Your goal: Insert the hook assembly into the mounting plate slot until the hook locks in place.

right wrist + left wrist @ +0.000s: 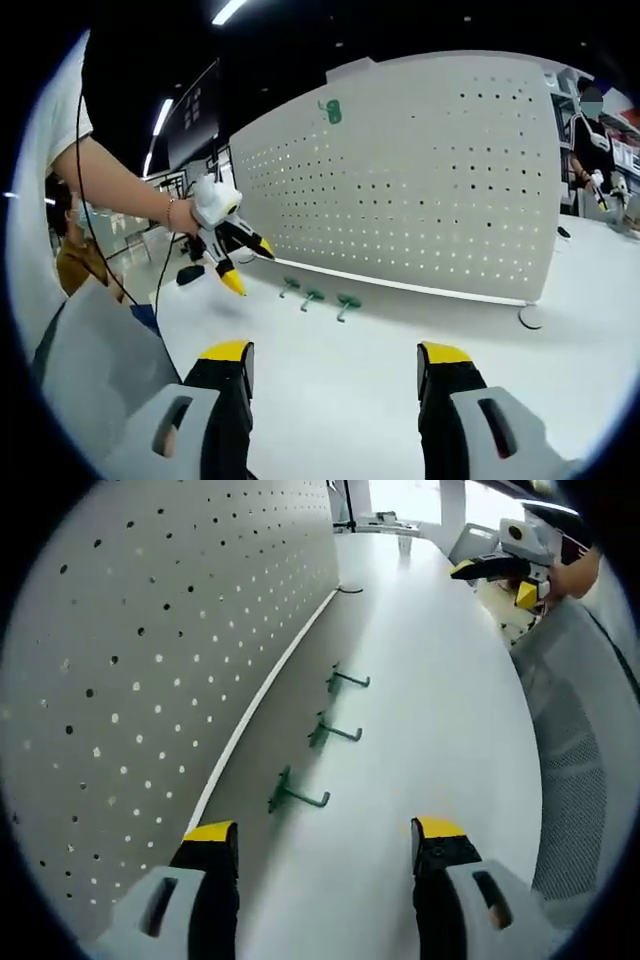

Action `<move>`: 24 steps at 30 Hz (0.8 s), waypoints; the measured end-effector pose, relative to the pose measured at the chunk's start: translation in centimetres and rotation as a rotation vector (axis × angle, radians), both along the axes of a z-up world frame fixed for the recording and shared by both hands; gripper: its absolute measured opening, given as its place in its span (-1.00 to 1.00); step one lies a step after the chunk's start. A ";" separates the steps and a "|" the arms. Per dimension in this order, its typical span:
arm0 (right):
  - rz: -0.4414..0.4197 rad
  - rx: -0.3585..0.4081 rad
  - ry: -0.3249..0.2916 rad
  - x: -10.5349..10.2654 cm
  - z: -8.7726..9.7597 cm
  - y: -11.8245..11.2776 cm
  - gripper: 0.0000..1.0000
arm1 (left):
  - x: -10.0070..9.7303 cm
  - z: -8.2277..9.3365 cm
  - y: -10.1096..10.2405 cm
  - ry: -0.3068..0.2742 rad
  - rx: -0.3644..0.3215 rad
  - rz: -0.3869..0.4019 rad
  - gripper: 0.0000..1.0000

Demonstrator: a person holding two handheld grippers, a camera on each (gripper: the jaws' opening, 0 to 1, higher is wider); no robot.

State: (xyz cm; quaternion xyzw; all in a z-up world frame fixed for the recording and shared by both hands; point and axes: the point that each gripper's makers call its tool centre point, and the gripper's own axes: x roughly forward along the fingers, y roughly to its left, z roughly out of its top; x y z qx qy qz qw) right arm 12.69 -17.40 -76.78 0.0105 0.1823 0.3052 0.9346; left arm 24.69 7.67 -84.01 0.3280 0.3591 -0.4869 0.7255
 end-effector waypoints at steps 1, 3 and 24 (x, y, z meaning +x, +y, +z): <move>0.001 -0.002 0.001 0.0 0.0 0.0 0.28 | 0.1 -0.1 0.0 0.001 0.006 -0.009 0.45; 0.003 -0.004 0.004 -0.1 -0.1 0.0 0.28 | 0.4 -0.2 0.0 0.003 0.020 -0.021 0.45; 0.002 -0.018 0.029 -0.2 -0.7 0.0 0.29 | 1.7 -2.4 -0.8 0.062 0.146 -0.210 0.45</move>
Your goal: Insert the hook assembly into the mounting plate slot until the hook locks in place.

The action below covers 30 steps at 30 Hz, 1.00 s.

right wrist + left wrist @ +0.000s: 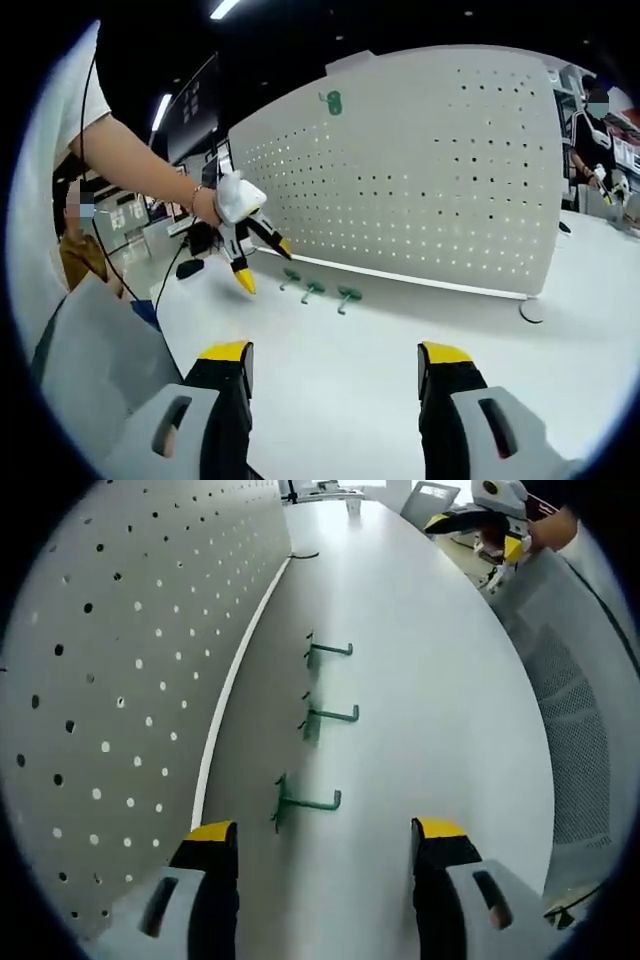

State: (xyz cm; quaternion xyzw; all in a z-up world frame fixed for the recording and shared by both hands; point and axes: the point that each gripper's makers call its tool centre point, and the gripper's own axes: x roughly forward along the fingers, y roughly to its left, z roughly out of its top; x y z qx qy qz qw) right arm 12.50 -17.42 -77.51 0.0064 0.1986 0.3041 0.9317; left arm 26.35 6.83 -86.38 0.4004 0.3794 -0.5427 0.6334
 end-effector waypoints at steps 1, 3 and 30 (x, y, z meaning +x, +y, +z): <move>0.001 -0.001 0.000 0.0 0.0 0.0 0.29 | 0.1 0.0 0.0 -0.001 0.005 -0.004 0.45; 0.002 -0.007 0.006 -0.1 -0.1 0.0 0.29 | 0.4 -0.2 -0.1 0.000 0.012 -0.016 0.45; -0.004 -0.024 0.034 -0.2 -0.8 -0.2 0.28 | 0.7 -1.9 0.2 0.058 0.074 -0.076 0.34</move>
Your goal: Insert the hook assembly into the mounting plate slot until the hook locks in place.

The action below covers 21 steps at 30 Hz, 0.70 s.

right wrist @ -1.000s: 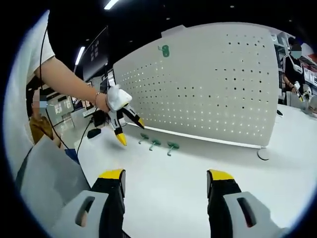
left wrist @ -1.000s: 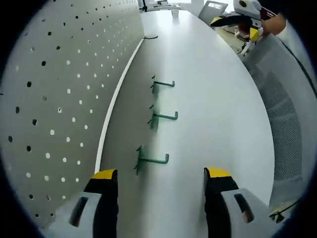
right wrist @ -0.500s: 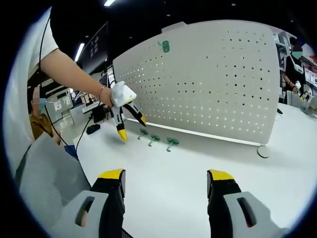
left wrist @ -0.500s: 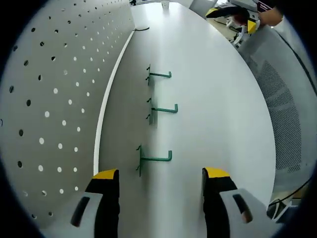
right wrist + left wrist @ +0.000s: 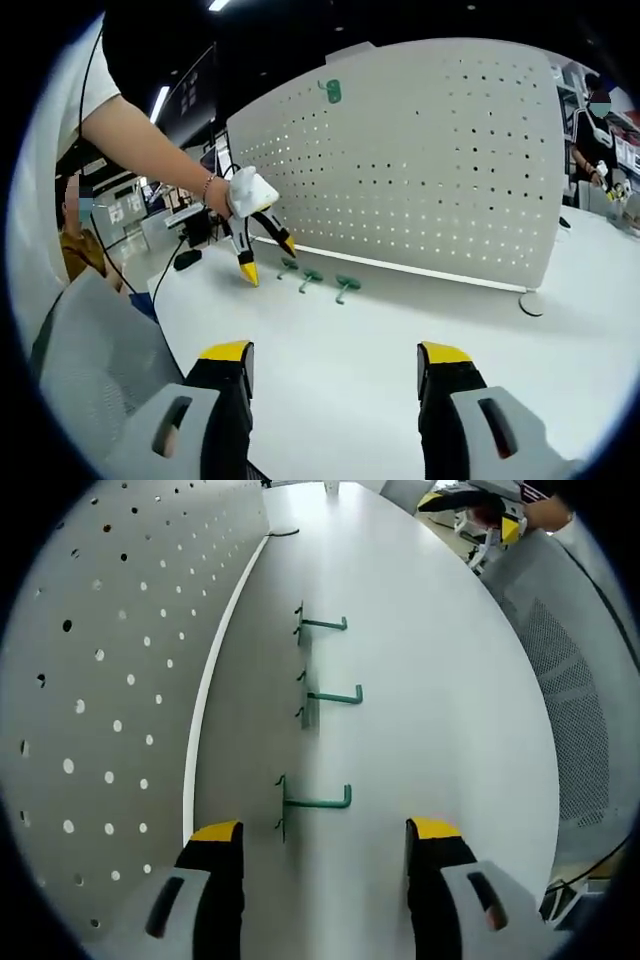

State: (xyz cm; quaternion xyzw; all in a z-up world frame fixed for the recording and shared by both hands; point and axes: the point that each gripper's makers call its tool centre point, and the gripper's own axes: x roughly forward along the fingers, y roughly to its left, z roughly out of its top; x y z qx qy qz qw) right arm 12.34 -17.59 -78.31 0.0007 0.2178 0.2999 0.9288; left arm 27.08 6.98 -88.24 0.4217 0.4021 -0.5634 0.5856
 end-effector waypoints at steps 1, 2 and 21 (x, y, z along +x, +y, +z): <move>0.000 -0.001 -0.001 0.0 0.0 0.0 0.28 | -0.2 -0.1 0.0 0.012 -0.001 -0.007 0.32; 0.000 -0.001 -0.001 0.0 0.0 0.0 0.27 | -0.4 -0.1 -0.1 0.022 -0.004 -0.012 0.28; -0.016 0.004 -0.004 0.1 0.1 -0.3 0.24 | 0.3 0.2 -0.8 0.035 -0.052 0.011 -0.20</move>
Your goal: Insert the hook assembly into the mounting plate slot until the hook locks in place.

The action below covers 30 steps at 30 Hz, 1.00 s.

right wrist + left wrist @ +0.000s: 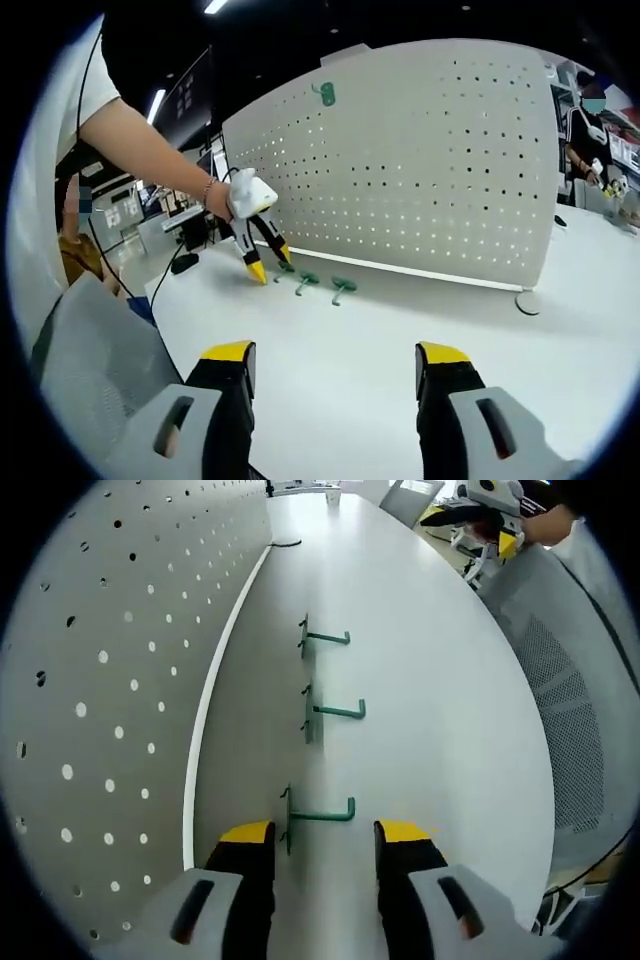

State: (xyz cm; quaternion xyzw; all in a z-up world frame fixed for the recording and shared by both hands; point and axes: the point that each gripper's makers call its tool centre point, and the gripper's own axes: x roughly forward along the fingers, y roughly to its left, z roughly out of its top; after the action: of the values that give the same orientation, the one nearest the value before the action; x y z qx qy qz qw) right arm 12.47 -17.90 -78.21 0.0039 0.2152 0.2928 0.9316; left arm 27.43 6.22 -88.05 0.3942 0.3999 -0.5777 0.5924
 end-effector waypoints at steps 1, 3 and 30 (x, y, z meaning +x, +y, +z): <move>0.000 0.001 -0.001 0.0 0.0 0.0 0.24 | 0.0 0.0 0.0 -0.001 0.000 -0.001 -0.22; 0.001 0.000 -0.001 0.0 0.0 0.0 0.24 | 0.2 0.0 0.1 -0.002 0.000 0.005 -0.29; -0.008 0.015 0.000 0.1 0.2 0.0 0.23 | 1.6 -0.1 0.6 -0.056 0.031 0.102 -0.84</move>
State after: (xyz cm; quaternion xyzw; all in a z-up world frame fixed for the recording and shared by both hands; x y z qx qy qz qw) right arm 12.54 -17.88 -78.05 0.0118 0.2128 0.2909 0.9327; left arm 29.00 6.86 -88.16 0.3984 0.4117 -0.5291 0.6260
